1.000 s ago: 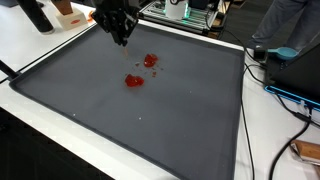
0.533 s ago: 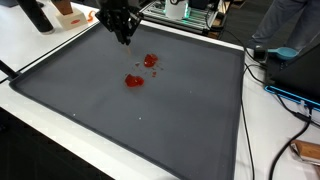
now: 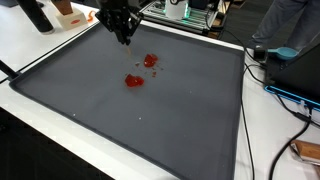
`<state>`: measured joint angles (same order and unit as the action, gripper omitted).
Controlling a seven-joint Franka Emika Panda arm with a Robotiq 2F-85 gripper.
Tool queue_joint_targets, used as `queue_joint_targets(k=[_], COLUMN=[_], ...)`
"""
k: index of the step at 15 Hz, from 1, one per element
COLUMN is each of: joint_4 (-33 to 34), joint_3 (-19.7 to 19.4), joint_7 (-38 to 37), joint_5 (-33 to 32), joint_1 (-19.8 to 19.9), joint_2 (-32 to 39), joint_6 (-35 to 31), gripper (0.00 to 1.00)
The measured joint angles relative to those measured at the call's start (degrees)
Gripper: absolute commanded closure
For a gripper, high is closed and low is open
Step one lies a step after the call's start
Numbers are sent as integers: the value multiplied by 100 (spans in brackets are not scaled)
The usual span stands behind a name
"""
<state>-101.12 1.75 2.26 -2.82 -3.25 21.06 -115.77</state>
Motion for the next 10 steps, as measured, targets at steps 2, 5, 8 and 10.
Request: queue_joint_targets(k=[2,5,8,10], joint_4=[3,16,5,-21], joint_3=[0,37,107,154], joint_7=[0,170,564,890], joint_5=[0,12,88,215], joint_1=[0,-1,4,23], joint_2=[0,7,42,75], joint_6=[0,-72,-319,-470], gripper=[97,97,97,97])
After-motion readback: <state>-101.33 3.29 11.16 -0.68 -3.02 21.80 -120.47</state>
